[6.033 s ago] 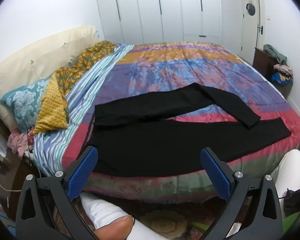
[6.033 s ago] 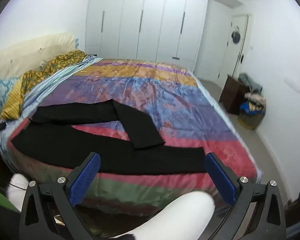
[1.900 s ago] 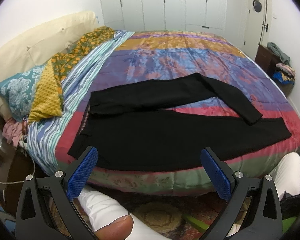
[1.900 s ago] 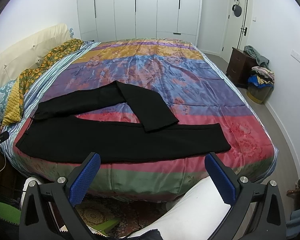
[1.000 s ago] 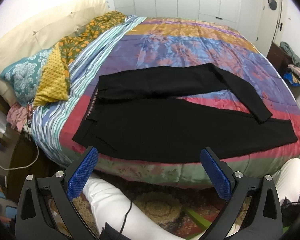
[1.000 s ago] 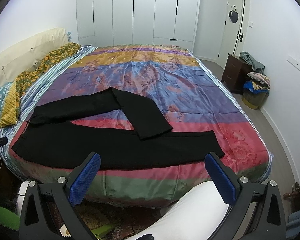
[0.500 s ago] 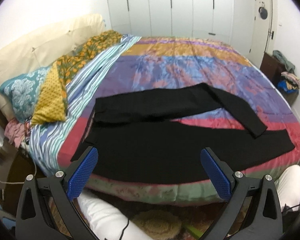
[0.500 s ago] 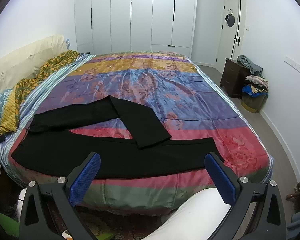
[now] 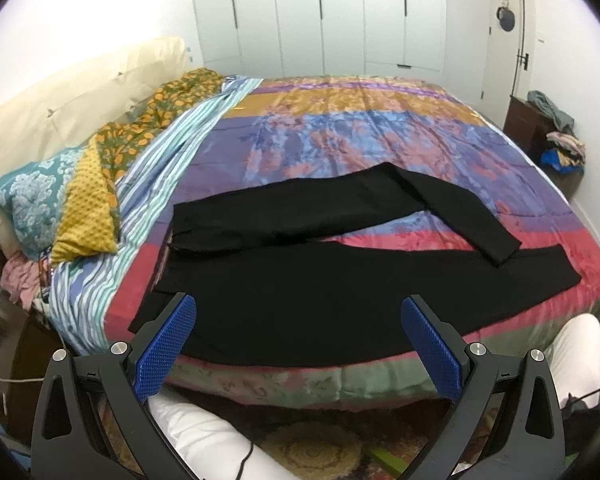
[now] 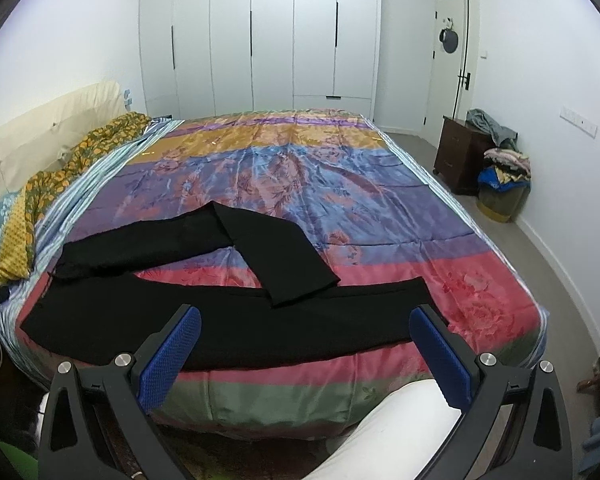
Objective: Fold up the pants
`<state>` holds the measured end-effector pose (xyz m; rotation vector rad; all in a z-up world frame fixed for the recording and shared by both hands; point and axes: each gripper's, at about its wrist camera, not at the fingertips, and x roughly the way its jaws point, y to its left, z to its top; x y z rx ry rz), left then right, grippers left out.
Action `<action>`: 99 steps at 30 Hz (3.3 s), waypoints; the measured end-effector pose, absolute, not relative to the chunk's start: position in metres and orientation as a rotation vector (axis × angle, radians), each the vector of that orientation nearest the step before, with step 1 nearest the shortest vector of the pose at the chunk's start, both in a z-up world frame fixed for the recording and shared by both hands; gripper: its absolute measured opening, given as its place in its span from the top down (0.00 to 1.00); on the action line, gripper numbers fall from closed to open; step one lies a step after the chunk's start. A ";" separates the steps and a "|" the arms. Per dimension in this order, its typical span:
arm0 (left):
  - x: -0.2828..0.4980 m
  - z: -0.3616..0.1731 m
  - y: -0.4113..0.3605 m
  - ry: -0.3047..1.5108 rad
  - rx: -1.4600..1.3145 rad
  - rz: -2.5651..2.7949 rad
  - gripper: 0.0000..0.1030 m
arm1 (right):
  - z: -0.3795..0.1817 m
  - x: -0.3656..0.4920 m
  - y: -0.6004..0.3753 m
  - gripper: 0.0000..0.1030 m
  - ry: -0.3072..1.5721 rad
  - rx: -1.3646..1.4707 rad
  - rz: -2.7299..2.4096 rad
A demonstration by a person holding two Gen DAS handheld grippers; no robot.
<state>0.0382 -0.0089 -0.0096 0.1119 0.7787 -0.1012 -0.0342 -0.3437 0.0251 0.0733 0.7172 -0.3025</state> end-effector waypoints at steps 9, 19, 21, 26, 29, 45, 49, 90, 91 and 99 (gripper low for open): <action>0.030 -0.005 -0.020 0.747 0.143 -0.128 0.01 | 0.015 -0.026 -0.330 0.00 0.764 0.047 -0.232; 0.029 -0.006 -0.021 0.756 0.135 -0.134 0.01 | 0.008 -0.024 -0.316 0.00 0.798 0.013 -0.175; 0.028 -0.006 -0.022 0.757 0.133 -0.135 0.01 | 0.008 -0.024 -0.314 0.00 0.796 0.012 -0.162; 0.027 -0.004 -0.024 0.745 0.134 -0.140 0.00 | 0.012 -0.024 -0.312 0.00 0.778 0.033 -0.137; 0.025 -0.002 -0.024 0.737 0.129 -0.148 0.01 | 0.015 -0.024 -0.314 0.00 0.761 0.056 -0.123; 0.026 0.003 -0.026 0.736 0.100 -0.162 0.01 | 0.022 -0.022 -0.322 0.00 0.761 0.160 -0.067; 0.025 0.002 -0.025 0.735 0.092 -0.160 0.01 | 0.021 -0.021 -0.318 0.00 0.774 0.152 -0.053; 0.044 -0.015 -0.006 0.840 0.010 -0.192 0.01 | 0.025 -0.013 -0.337 0.00 0.777 0.101 -0.148; 0.046 -0.015 -0.008 0.840 0.017 -0.189 0.01 | 0.026 -0.014 -0.339 0.00 0.779 0.110 -0.154; 0.051 -0.006 -0.016 0.826 0.009 -0.209 0.01 | 0.029 -0.007 -0.351 0.00 0.825 0.042 -0.333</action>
